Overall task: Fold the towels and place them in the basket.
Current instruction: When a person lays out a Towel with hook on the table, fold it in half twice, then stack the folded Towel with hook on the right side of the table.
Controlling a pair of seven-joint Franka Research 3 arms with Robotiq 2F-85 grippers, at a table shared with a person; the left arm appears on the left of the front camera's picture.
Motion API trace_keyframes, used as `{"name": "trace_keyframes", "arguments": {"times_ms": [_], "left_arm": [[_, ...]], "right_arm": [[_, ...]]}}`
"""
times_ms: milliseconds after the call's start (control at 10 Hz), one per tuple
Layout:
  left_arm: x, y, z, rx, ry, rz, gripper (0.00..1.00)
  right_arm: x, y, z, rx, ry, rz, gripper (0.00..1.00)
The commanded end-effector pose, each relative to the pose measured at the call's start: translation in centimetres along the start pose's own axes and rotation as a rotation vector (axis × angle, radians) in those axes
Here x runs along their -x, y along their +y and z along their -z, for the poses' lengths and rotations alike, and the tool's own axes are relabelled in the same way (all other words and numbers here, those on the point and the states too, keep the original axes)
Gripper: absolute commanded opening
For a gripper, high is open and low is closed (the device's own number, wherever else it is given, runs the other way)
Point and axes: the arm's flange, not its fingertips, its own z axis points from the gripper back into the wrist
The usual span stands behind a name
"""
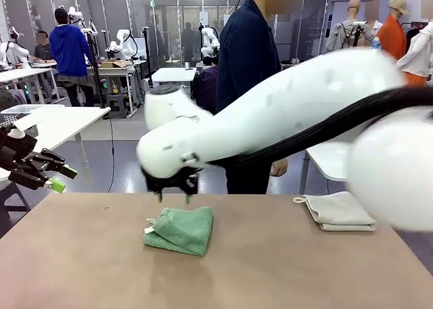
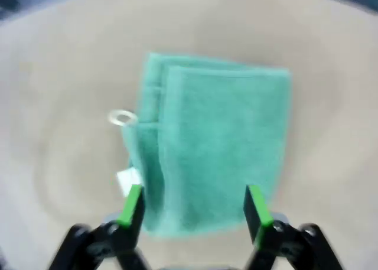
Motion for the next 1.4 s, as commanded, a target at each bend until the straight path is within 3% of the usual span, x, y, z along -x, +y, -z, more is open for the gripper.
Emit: {"name": "trace_keyframes", "arguments": {"times_ms": [0,100,300,500,600,1300], "left_arm": [[-0.1,0.0,-0.1,0.000,0.000,0.003,0.77],[-0.1,0.0,-0.1,0.000,0.000,0.003,0.77],[-0.1,0.0,-0.1,0.000,0.000,0.003,0.77],[-0.1,0.0,-0.1,0.000,0.000,0.003,0.77],[-0.1,0.0,-0.1,0.000,0.000,0.003,0.77],[-0.1,0.0,-0.1,0.000,0.000,0.003,0.77]], "right_arm": [[3.1,-9.0,-2.6,-0.056,0.058,0.002,0.85],[3.8,-12.1,-3.1,-0.095,0.090,0.039,0.85],[4.5,-14.2,-3.0,-0.144,0.091,0.064,0.85],[4.4,-14.7,-2.4,-0.178,0.061,0.042,0.85],[3.8,-14.6,-3.2,-0.106,0.090,0.077,0.85],[3.8,-14.6,-3.2,-0.106,0.090,0.077,0.85]]}}
